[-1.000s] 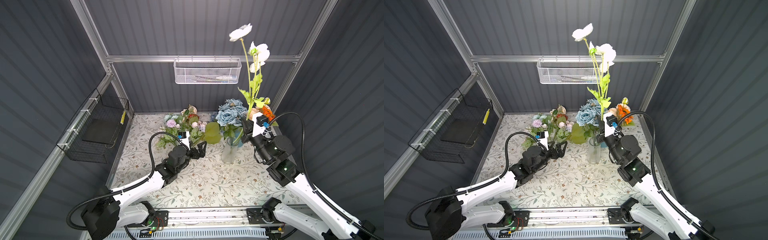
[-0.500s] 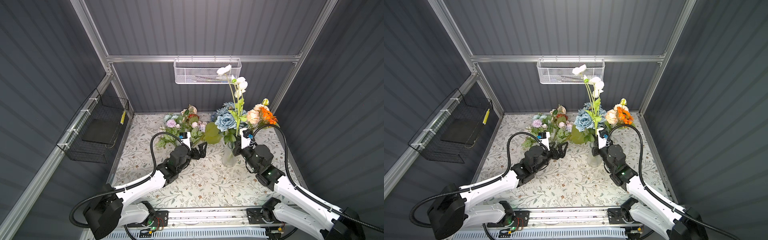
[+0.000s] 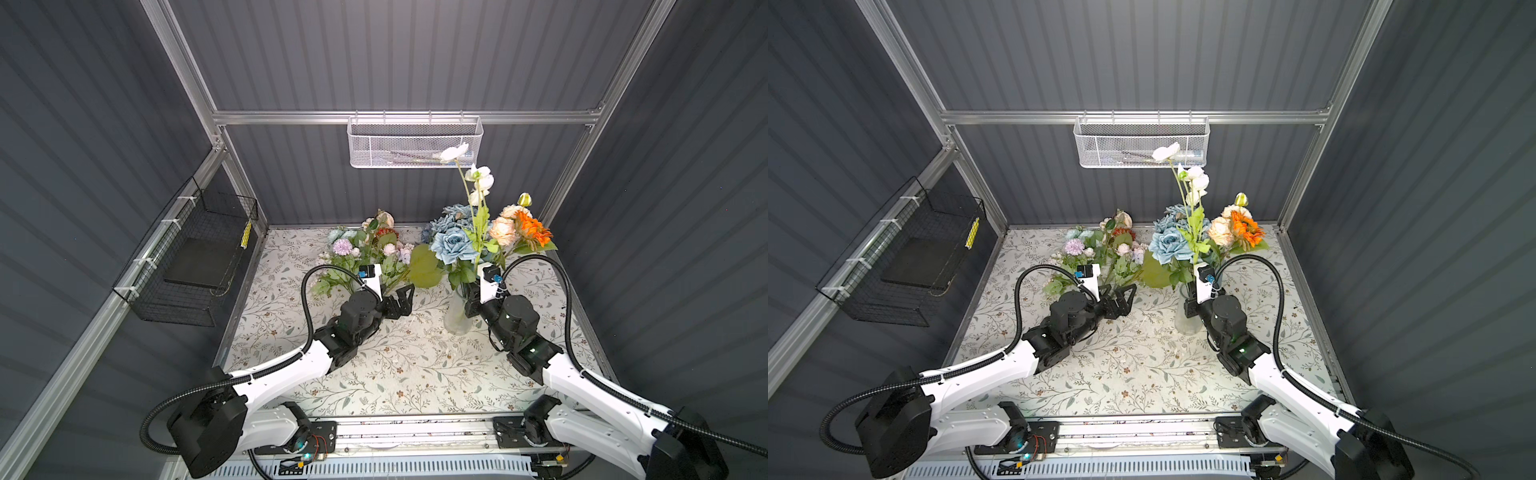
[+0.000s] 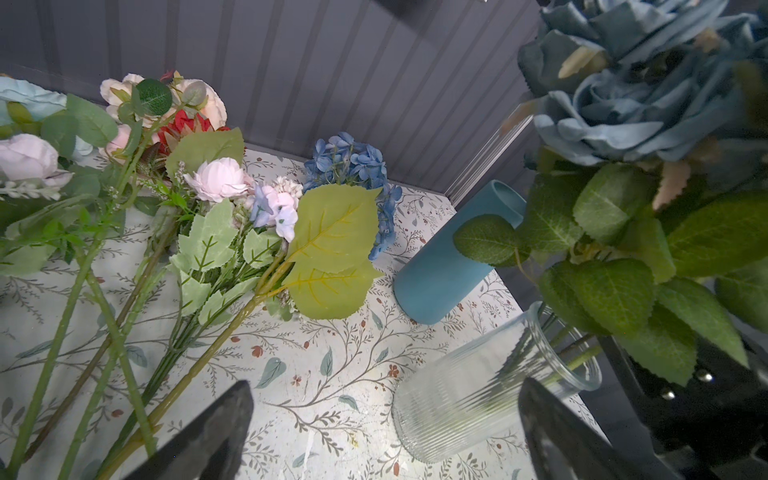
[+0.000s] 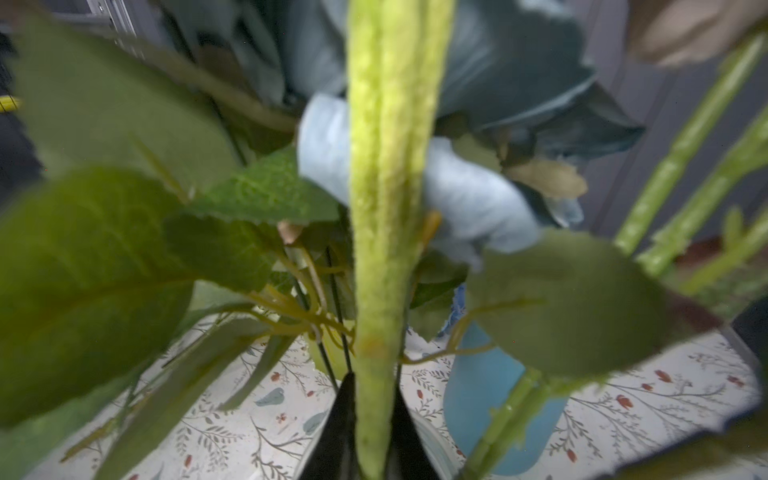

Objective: Arrange the flowers into the vase
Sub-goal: 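Lower the white flower stem into the clear glass vase with the right gripper, then open and withdraw the right gripper while the left gripper holds pile stems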

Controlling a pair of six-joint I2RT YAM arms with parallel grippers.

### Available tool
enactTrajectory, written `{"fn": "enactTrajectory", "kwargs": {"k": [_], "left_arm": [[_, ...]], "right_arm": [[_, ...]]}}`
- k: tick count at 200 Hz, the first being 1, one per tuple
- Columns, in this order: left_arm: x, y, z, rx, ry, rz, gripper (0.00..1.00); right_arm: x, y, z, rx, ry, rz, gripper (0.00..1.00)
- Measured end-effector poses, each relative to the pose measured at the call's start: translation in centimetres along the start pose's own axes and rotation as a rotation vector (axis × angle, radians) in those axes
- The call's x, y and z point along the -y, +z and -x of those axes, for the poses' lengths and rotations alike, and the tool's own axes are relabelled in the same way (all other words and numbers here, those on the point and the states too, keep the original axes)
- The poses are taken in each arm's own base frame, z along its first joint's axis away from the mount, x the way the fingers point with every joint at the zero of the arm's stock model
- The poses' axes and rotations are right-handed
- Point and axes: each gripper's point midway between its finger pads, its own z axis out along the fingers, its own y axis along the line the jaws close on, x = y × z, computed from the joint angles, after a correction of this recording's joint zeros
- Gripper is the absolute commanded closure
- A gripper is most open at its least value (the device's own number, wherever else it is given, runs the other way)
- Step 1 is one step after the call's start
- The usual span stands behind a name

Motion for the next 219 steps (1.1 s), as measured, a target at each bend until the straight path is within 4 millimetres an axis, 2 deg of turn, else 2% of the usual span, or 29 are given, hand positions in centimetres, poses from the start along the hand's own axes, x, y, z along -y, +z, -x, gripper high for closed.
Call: {"fn": "enactTrajectory", "kwargs": {"k": [30,74,97,144,176,219], "left_arm": [[-1.3,-0.2,0.5,0.006,0.011,0.045,0.01],[-5.6,-1.7,4.2,0.079,-0.021,0.154,0.01],[-8.3,-2.5,5.4,0.09,-0.038,0.221,0.01],[-13.7,-3.7,6.0,0.067,-0.121,0.334,0.02],[-16.0,-4.0,4.7,0.032,-0.185,0.371,0.07],[-18.0,-3.1,0.3,-0.084,-0.248,0.404,0.13]], "right_arm": [[0.1,-0.2,-0.9,-0.036,-0.012,-0.002,0.64],[0.3,-2.0,0.2,-0.026,0.026,0.007,0.48],[0.2,-2.9,0.9,-0.036,0.051,0.025,0.44],[-0.4,-5.5,3.3,-0.057,0.124,0.086,0.39],[-1.5,-7.0,4.2,-0.083,0.176,0.159,0.39],[-5.0,-8.1,3.0,-0.159,0.207,0.285,0.39]]}}
